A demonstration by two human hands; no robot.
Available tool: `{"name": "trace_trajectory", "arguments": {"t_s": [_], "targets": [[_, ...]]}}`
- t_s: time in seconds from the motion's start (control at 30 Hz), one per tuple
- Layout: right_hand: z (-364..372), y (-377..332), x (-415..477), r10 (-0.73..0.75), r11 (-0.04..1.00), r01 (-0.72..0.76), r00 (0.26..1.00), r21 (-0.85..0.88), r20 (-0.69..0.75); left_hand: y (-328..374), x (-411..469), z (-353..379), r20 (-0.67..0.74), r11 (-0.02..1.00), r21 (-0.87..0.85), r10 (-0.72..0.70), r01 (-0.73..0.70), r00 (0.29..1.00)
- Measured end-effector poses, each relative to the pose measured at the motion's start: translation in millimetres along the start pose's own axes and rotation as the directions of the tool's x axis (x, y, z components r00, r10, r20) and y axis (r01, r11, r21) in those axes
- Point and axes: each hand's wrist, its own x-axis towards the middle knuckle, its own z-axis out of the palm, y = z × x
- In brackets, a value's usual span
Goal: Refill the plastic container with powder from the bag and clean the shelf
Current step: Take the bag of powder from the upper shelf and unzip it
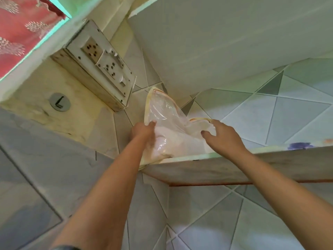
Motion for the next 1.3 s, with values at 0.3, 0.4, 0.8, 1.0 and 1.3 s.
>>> {"name": "trace_trajectory", "arguments": {"t_s": [0.3, 0.4, 0.8, 1.0, 1.3], "targets": [[-2.2, -0.1, -11.2, -0.087, 0.996, 0.087, 0.996, -0.007, 0.018, 28.3, -28.3, 5.8, -0.291, 0.99, -0.028, 0.123, -0.137, 0.949], [-7.5, -3.0, -22.2, -0.092, 0.995, 0.089, 0.99, 0.037, 0.104, 51.8, -47.4, 2.2, -0.328, 0.976, 0.086, 0.217, -0.2, 0.919], [13.7, -75.6, -97.2, 0.513, 0.219, -0.491, 0.793, 0.843, 0.329, 135.1, -115.2, -77.3, -0.444, 0.958, -0.023, 0.247, -0.287, 0.861], [3.4, -149.4, -97.6, 0.251, -0.667, -0.392, 0.682, 0.633, 0.687, 150.3, -152.4, -123.6, -0.457, 0.929, -0.186, 0.206, -0.319, 0.865], [-41.2, -161.1, -116.6, 0.272, -0.708, -0.215, 0.796, 0.673, 0.54, 162.0, -222.3, -182.6, -0.559, 0.878, -0.265, 0.197, -0.399, 0.805]]}}
